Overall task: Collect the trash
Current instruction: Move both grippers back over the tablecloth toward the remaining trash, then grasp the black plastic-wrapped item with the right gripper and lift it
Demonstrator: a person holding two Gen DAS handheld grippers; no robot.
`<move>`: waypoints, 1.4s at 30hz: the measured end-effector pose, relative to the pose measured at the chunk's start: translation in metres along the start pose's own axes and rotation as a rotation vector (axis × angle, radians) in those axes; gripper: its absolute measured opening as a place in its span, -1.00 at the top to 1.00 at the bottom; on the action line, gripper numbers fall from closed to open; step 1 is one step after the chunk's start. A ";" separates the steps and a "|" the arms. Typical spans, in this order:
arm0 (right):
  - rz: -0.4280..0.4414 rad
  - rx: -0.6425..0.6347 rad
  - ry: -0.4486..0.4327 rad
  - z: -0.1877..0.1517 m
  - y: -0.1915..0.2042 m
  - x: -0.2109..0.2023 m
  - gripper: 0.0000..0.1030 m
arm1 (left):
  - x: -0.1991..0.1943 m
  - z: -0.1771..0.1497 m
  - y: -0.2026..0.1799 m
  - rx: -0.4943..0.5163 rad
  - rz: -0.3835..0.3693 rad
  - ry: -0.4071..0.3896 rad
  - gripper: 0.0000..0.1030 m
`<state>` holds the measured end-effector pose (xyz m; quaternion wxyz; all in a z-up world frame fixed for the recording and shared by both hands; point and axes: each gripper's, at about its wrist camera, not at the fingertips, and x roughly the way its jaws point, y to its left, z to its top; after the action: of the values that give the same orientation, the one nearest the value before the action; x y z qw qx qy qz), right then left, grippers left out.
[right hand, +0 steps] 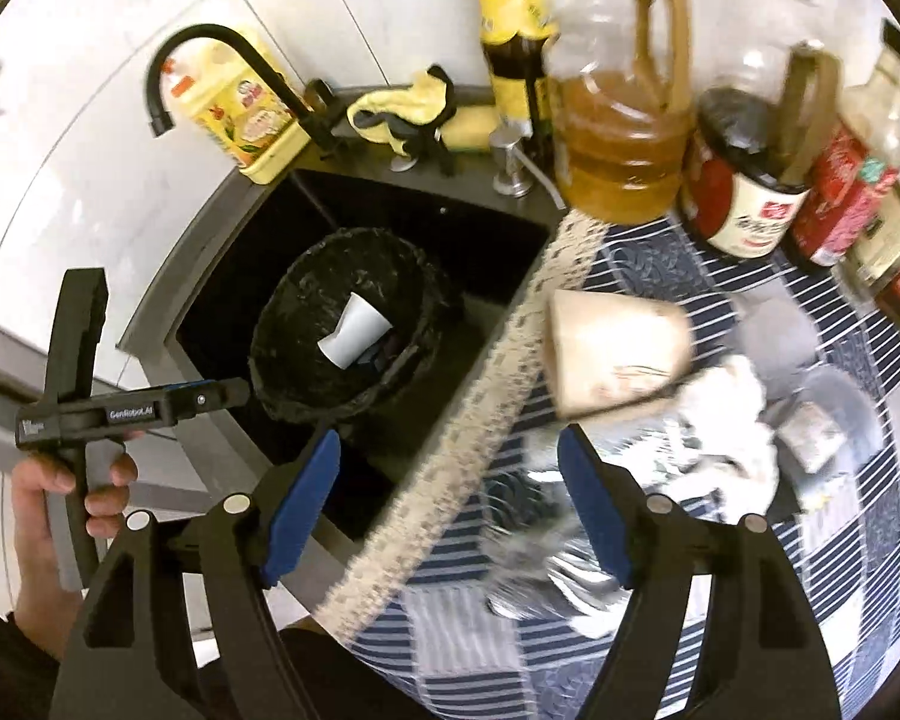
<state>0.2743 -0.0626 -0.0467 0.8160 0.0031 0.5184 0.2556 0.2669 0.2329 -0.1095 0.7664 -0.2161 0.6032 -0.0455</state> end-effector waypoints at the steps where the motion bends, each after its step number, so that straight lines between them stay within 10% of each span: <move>1: 0.009 -0.007 -0.014 -0.004 -0.007 -0.007 -0.45 | 0.001 -0.005 -0.007 0.002 -0.003 -0.002 -0.58; 23: 0.020 -0.115 -0.165 -0.085 -0.185 -0.065 -0.65 | 0.023 -0.121 -0.149 -0.103 0.119 -0.055 -0.65; 42: 0.019 -0.428 -0.097 -0.069 -0.198 0.013 -0.65 | 0.015 -0.186 -0.155 -0.274 0.220 -0.072 -0.65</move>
<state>0.3021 -0.2473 -0.1434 0.8197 -0.1529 0.4124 0.3668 0.1253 0.0365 -0.0967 0.7513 -0.2526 0.5960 0.1290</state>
